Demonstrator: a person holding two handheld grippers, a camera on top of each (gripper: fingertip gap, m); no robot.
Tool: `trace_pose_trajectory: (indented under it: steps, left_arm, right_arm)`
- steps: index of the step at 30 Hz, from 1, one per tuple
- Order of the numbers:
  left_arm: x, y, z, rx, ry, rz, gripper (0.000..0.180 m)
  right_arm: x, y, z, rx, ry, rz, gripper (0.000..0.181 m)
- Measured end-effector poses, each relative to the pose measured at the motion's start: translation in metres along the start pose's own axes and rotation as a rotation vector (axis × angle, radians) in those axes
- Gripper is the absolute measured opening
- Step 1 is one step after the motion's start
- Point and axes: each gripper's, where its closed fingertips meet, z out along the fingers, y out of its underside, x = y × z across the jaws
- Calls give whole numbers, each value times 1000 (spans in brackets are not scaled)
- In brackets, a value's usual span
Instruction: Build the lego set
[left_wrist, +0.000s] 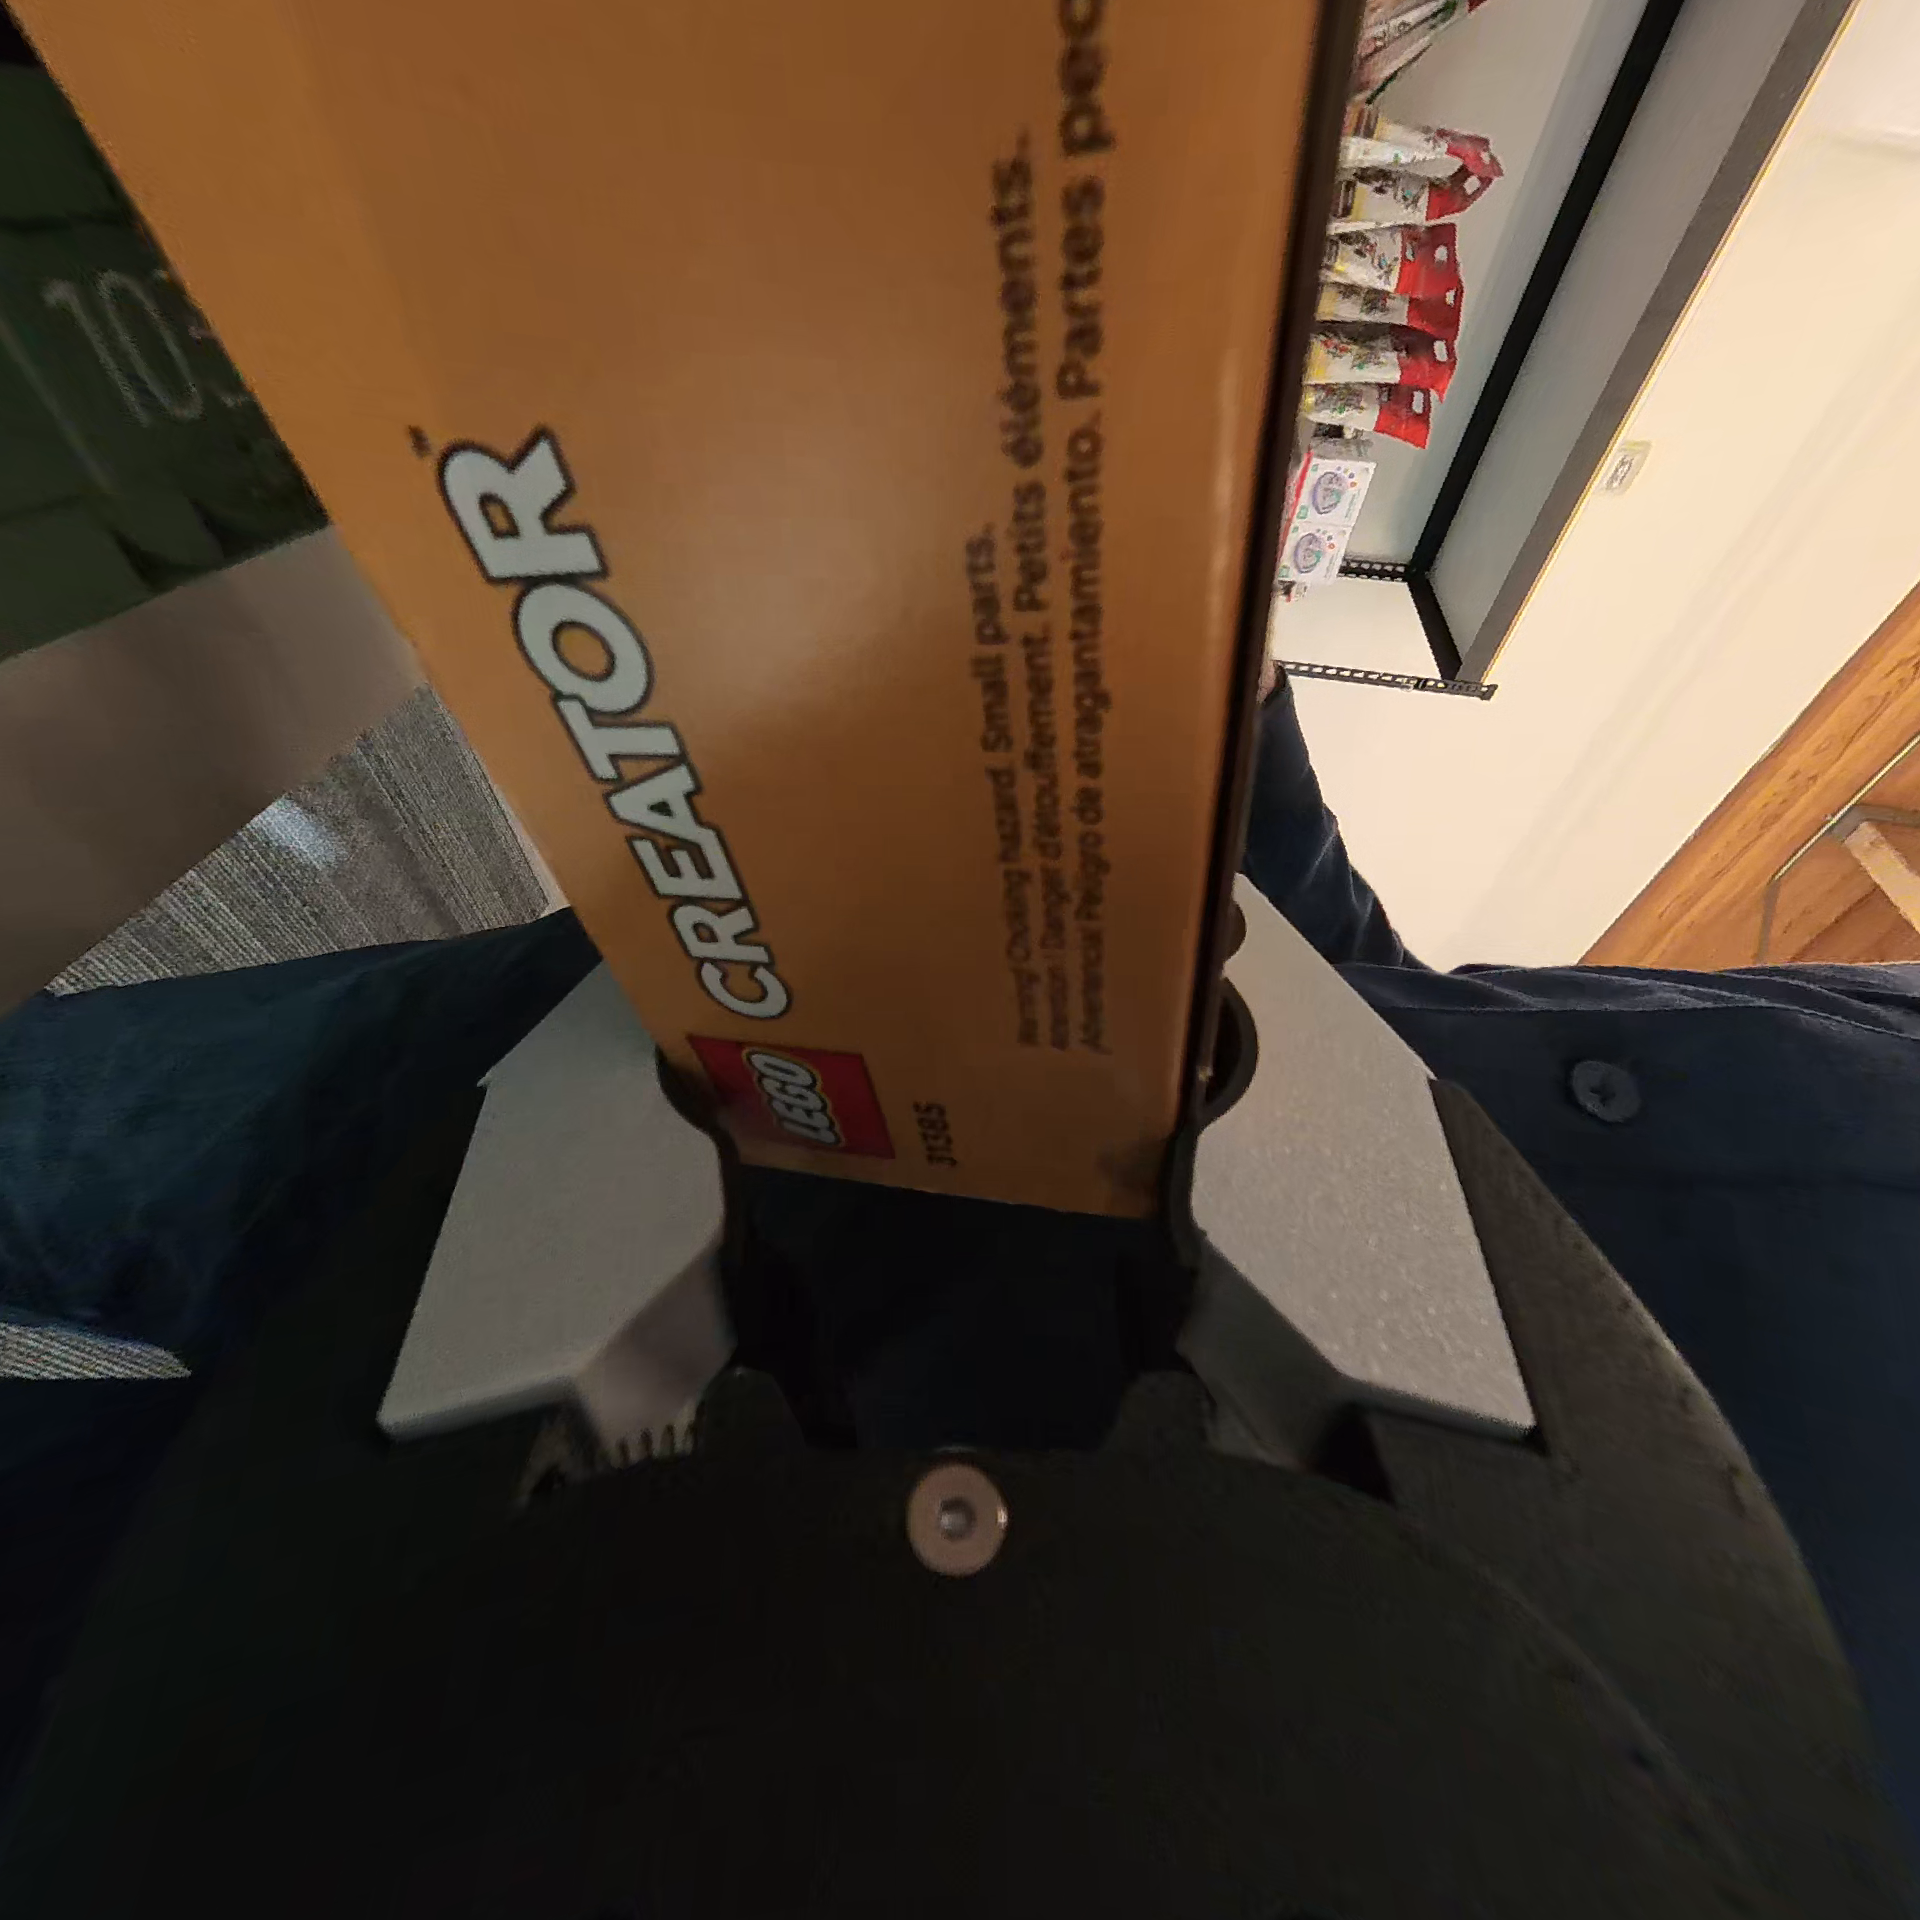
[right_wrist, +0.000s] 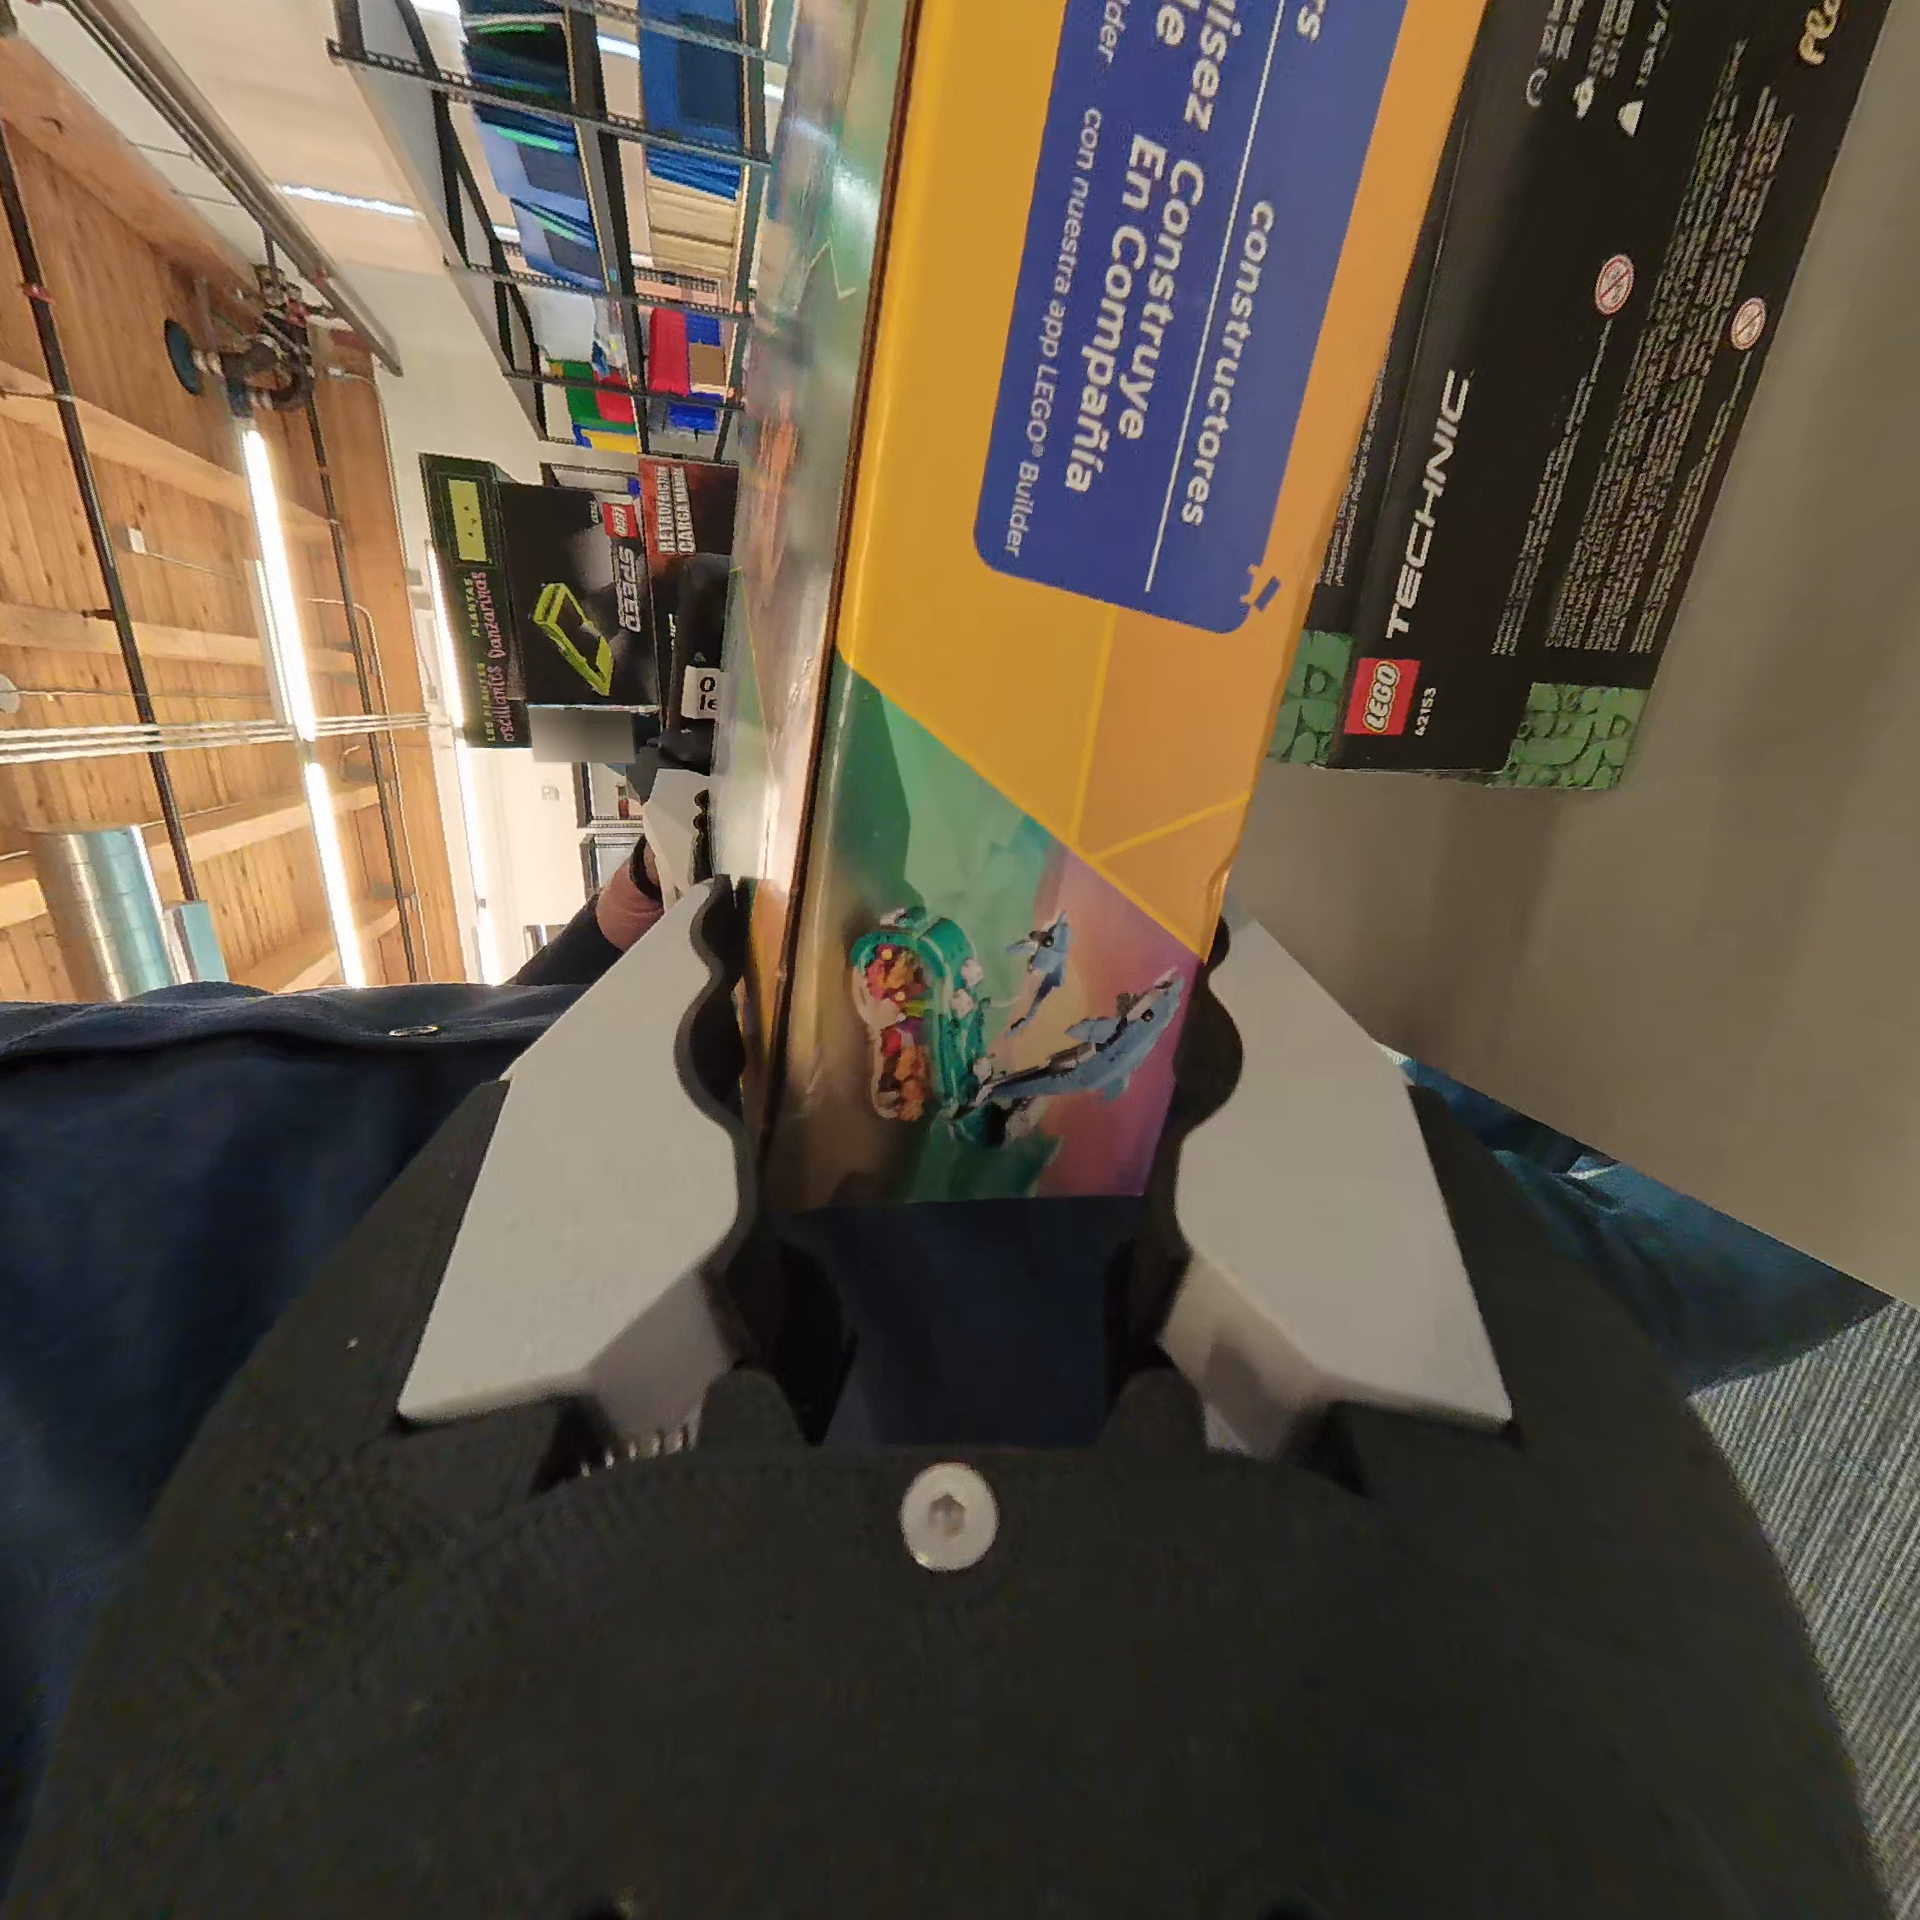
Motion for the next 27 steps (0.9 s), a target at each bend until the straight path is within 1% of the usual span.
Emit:
trace_pose_trajectory:
  steps: [5,18,22,27]
  left_arm:
    - [4,-2,-2,10,-7,1,91]
    - [15,-7,-27,103,-25,26,91]
    - [16,-8,-26,97,-29,30,90]
    - [16,-8,-15,55,-30,34,90]
  right_arm:
    - [-4,-6,2,-9,-5,-8,84]
    - [-27,-31,27,-51,-41,-82,84]
    - [-27,-32,25,-45,-44,-81,84]
    - [-20,-27,11,-5,-32,-58,84]
